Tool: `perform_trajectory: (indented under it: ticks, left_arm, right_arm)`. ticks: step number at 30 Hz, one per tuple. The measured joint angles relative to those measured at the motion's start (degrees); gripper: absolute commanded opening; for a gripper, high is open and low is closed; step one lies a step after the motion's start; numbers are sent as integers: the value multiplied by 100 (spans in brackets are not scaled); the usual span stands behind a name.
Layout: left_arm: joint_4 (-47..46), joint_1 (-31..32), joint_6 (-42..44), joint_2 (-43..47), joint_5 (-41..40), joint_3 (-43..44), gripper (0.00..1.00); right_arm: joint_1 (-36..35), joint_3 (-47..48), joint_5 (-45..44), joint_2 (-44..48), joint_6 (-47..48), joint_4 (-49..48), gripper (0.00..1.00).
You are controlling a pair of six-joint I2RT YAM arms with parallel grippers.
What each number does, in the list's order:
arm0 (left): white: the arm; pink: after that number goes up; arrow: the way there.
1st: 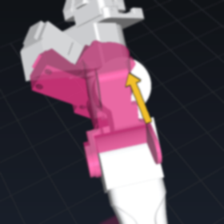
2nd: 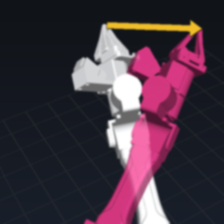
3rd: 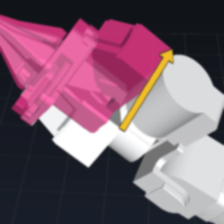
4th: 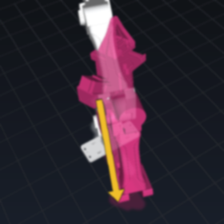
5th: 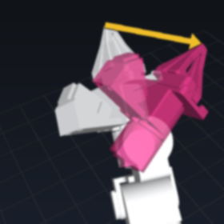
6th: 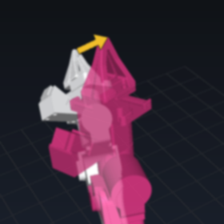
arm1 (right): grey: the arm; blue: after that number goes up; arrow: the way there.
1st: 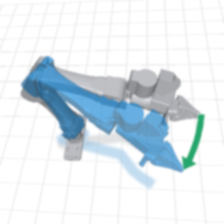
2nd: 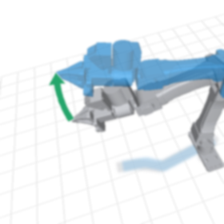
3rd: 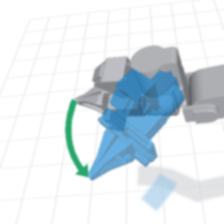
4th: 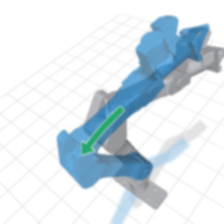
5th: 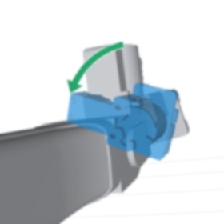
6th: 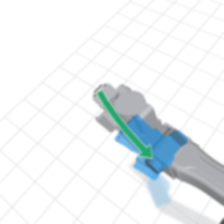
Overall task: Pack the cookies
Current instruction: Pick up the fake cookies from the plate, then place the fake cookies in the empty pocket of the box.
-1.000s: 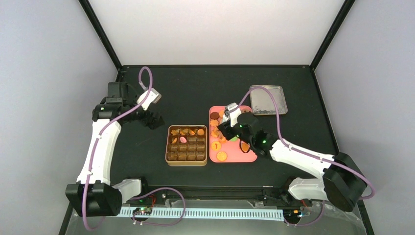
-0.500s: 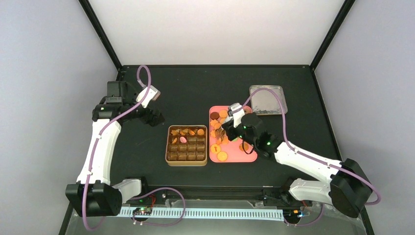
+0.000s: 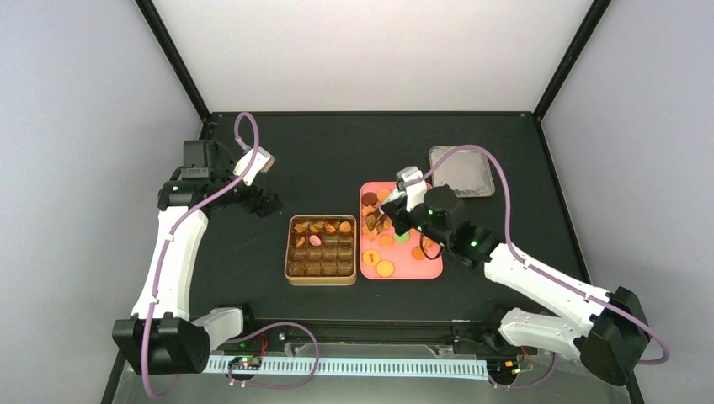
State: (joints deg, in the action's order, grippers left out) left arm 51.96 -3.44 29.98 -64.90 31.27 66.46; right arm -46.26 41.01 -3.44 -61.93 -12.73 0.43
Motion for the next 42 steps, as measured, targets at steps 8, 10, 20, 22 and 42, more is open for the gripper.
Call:
perform_trajectory:
  ticks: [8, 10, 20, 22, 42]
  left_arm:
    - [26, -24, 4, -39, -24, -24, 99]
    - [57, -31, 9, -81, -39, -24, 99]
    - [332, -103, 109, -173, -66, -24, 99]
    - [374, -105, 122, -173, -66, -22, 99]
    - [501, -107, 127, -286, -4, 0, 99]
  right_arm:
    - [-337, 1145, 105, -328, 195, -15, 1]
    - [-597, 1491, 98, -699, 319, -57, 1]
    - [-1449, 2177, 4, -2374, 1097, -26, 1]
    - [-1451, 2177, -57, -2472, 1228, -15, 1]
    - [-1447, 2223, -83, -2695, 1843, -205, 4]
